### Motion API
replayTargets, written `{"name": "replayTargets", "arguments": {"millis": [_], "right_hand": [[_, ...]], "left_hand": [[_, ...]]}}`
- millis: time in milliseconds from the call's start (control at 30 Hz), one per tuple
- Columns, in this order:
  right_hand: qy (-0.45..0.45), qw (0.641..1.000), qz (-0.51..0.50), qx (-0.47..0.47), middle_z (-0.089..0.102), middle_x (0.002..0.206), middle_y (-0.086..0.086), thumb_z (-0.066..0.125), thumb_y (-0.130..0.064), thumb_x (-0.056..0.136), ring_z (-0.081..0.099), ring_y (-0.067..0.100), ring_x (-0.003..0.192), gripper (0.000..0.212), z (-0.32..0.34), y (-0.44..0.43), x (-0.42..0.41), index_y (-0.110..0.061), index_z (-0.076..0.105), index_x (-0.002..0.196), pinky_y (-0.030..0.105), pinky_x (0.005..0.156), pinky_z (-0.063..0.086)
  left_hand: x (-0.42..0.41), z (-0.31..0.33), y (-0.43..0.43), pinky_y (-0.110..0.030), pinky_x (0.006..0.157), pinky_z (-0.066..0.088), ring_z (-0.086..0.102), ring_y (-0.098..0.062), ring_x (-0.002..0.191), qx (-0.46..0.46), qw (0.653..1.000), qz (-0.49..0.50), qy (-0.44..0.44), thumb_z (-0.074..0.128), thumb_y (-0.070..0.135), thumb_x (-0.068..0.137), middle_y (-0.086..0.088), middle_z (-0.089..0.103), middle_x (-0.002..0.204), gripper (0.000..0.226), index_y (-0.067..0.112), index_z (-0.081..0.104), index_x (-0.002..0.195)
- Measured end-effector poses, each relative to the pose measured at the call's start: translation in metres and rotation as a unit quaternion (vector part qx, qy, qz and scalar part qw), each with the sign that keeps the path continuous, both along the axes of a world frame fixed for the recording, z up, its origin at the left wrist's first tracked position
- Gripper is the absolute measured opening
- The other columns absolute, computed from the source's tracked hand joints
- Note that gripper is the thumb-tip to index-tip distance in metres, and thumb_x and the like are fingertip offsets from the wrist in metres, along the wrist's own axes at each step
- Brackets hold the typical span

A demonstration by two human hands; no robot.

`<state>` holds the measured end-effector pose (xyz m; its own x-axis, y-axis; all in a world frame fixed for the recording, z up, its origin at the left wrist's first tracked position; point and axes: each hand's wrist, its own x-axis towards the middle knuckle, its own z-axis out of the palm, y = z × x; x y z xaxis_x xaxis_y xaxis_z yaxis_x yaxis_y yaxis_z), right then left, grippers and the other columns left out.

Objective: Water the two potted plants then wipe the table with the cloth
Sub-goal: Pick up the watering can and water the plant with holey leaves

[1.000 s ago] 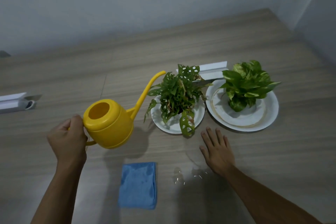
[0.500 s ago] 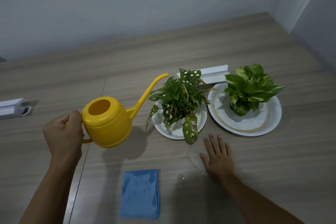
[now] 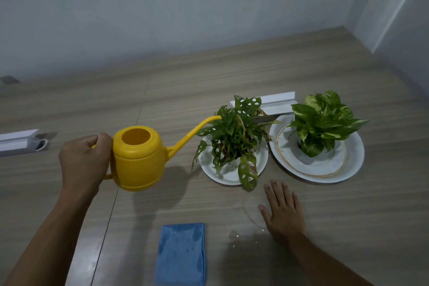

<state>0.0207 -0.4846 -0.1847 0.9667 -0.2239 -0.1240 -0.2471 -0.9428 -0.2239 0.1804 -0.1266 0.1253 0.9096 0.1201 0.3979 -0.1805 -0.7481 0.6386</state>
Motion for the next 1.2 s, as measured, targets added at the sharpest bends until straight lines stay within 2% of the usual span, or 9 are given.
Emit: {"name": "replayTargets", "arguments": {"millis": [233,367,567,767,833,967,1033,1133,1200], "right_hand": [[-0.007,1.000,-0.001,0.004,0.019,0.161,0.002,0.018,-0.061,0.096,0.017,0.028,0.147,0.067,-0.001,0.000,0.000,-0.024,0.025,0.152,0.048,0.114,0.013],[-0.008,1.000,-0.001,0.011,0.022,0.160,0.003,0.018,-0.061,0.096,0.021,0.030,0.146,0.068,0.001,0.001,0.001,-0.024,0.027,0.152,0.049,0.113,0.016],[-0.005,1.000,0.002,0.007,0.021,0.161,0.003,0.016,-0.062,0.096,0.021,0.030,0.146,0.069,0.001,0.000,0.000,-0.024,0.026,0.152,0.050,0.113,0.016],[-0.005,1.000,0.001,0.004,0.021,0.160,0.004,0.023,-0.060,0.095,0.022,0.030,0.146,0.068,0.005,0.002,0.001,-0.023,0.029,0.152,0.049,0.113,0.015],[-0.001,1.000,0.002,0.004,0.023,0.160,0.004,0.020,-0.060,0.095,0.023,0.031,0.145,0.068,0.006,0.002,0.001,-0.023,0.030,0.151,0.049,0.113,0.015],[0.003,1.000,-0.001,0.006,0.026,0.159,0.005,0.015,-0.061,0.096,0.026,0.031,0.144,0.069,0.007,0.000,0.003,-0.022,0.034,0.149,0.049,0.112,0.016],[-0.001,1.000,-0.001,0.005,0.026,0.159,0.005,0.013,-0.061,0.097,0.025,0.032,0.144,0.070,0.007,-0.002,0.007,-0.021,0.035,0.149,0.050,0.112,0.019],[-0.003,1.000,0.002,0.004,0.026,0.159,0.006,0.012,-0.060,0.097,0.025,0.033,0.144,0.070,0.009,-0.006,0.014,-0.020,0.033,0.150,0.052,0.112,0.025],[-0.003,1.000,0.007,-0.003,0.023,0.160,0.006,0.012,-0.061,0.097,0.023,0.033,0.145,0.069,0.009,-0.008,0.017,-0.021,0.029,0.151,0.051,0.113,0.023]], "left_hand": [[0.006,0.004,-0.011,-0.038,0.045,0.028,0.037,-0.014,0.044,0.026,0.999,-0.016,-0.010,0.049,0.019,0.093,-0.012,0.040,0.046,0.048,-0.004,0.046,0.052],[0.011,0.006,-0.017,-0.040,0.047,0.029,0.034,-0.015,0.044,0.035,0.999,-0.005,-0.007,0.049,0.021,0.093,-0.023,0.043,0.048,0.048,-0.006,0.047,0.054],[0.016,0.011,-0.023,-0.040,0.047,0.027,0.034,-0.015,0.044,0.033,0.999,0.002,-0.007,0.050,0.017,0.094,-0.012,0.038,0.048,0.047,-0.001,0.044,0.051],[0.017,0.015,-0.019,-0.045,0.047,0.029,0.035,-0.024,0.049,0.026,0.999,0.018,0.007,0.049,0.021,0.093,-0.026,0.045,0.052,0.047,-0.005,0.048,0.055],[0.015,0.016,-0.018,-0.038,0.044,0.026,0.035,-0.024,0.050,0.028,0.999,0.019,0.010,0.050,0.017,0.095,-0.021,0.044,0.051,0.046,-0.002,0.047,0.054],[0.011,0.015,-0.013,-0.043,0.046,0.030,0.037,-0.025,0.049,0.033,0.999,0.024,0.020,0.049,0.018,0.095,-0.030,0.050,0.055,0.046,-0.005,0.049,0.056],[0.009,0.013,-0.010,-0.044,0.047,0.031,0.034,-0.015,0.044,0.034,0.999,0.020,0.020,0.050,0.018,0.095,-0.028,0.050,0.054,0.045,-0.002,0.048,0.055],[0.007,0.013,-0.010,-0.042,0.047,0.030,0.038,-0.016,0.046,0.040,0.999,0.015,0.016,0.050,0.017,0.094,-0.025,0.048,0.051,0.045,0.000,0.046,0.052],[0.005,0.013,-0.013,-0.043,0.047,0.030,0.037,-0.016,0.045,0.040,0.999,0.012,0.019,0.050,0.016,0.094,-0.024,0.047,0.050,0.046,0.000,0.046,0.052]]}}
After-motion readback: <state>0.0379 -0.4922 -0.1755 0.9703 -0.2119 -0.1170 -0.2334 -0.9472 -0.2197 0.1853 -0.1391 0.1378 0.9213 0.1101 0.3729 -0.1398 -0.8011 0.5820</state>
